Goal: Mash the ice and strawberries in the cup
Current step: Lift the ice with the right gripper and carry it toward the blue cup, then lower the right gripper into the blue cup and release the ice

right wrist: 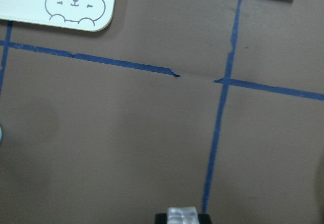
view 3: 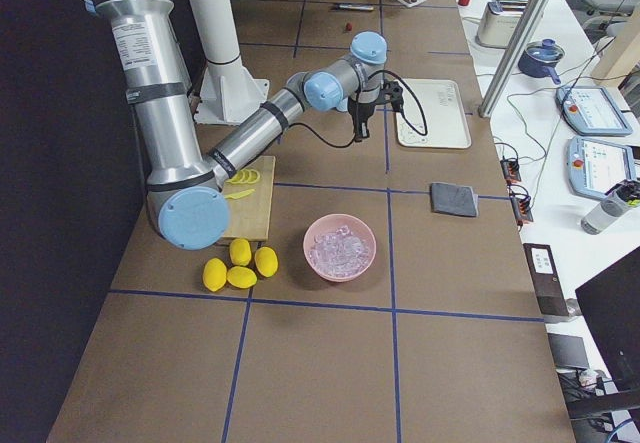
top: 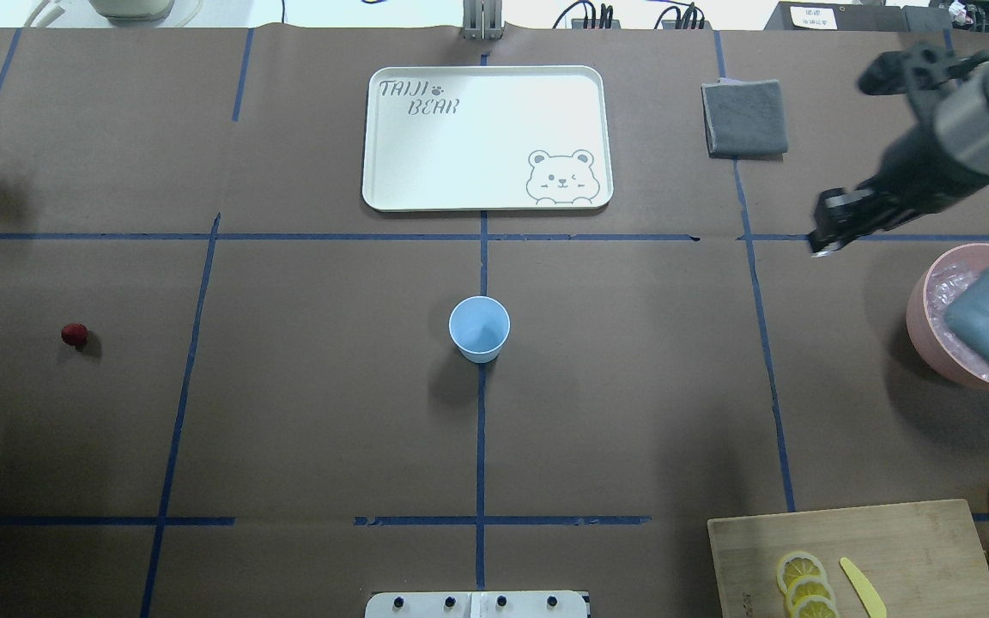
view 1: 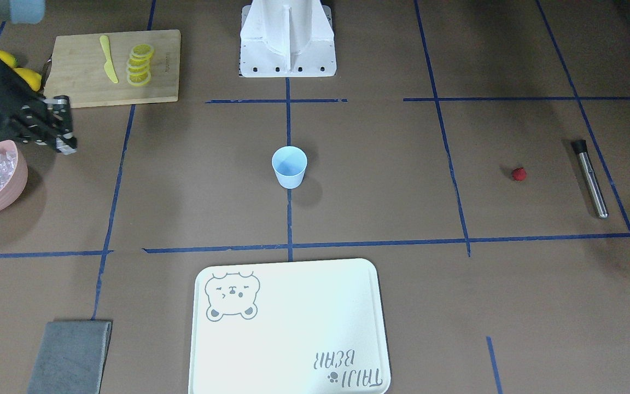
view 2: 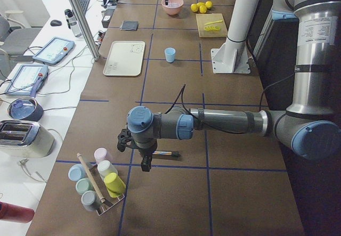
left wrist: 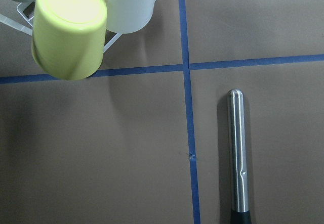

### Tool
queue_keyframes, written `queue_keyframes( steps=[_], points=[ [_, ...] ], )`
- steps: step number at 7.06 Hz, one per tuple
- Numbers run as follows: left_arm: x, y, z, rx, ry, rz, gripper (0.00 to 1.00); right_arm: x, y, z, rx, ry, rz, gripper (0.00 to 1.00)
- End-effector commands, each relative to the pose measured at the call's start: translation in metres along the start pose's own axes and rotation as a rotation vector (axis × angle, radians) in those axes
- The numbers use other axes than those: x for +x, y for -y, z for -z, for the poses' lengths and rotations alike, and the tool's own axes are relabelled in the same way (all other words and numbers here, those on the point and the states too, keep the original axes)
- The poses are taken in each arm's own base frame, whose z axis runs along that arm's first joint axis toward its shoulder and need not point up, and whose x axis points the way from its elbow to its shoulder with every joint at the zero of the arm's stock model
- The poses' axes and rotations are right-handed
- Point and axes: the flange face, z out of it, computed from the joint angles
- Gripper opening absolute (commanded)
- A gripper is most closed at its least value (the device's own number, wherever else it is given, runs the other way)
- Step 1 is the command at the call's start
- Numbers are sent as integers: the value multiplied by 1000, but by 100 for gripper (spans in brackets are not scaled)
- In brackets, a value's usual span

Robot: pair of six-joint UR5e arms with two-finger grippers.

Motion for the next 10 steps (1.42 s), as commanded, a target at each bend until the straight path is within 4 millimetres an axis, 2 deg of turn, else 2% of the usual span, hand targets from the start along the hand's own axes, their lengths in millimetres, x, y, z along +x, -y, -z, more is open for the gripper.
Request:
queue_keyframes(
  steps=[1, 2, 3, 5, 6, 7, 8, 10],
  points=[
    [0, 1, 0, 0, 0, 0, 100, -155, -4, -48, 28, -16, -138, 0],
    [1, 1, 0, 0, 0, -2, 100, -207, -5, -72, 35, -26, -165, 0],
    [0, 1, 0, 1, 0, -1, 100, -250, -5, -92, 52, -42, -186, 0],
    [0, 1, 0, 2, 0, -2, 100, -297, 2, -118, 52, -68, -219, 0],
    [0, 1, 0, 2, 0, -2, 100, -314, 10, -119, 52, -69, -218, 0],
    [0, 0, 0, 2, 0, -2, 100, -319, 16, -130, 44, -83, -223, 0],
    [0, 0, 0, 2, 0, -2, 100, -321, 16, -130, 43, -82, -221, 0],
    [0, 0, 0, 2, 0, -2, 100, -323, 12, -144, 27, -99, -216, 0]
  ],
)
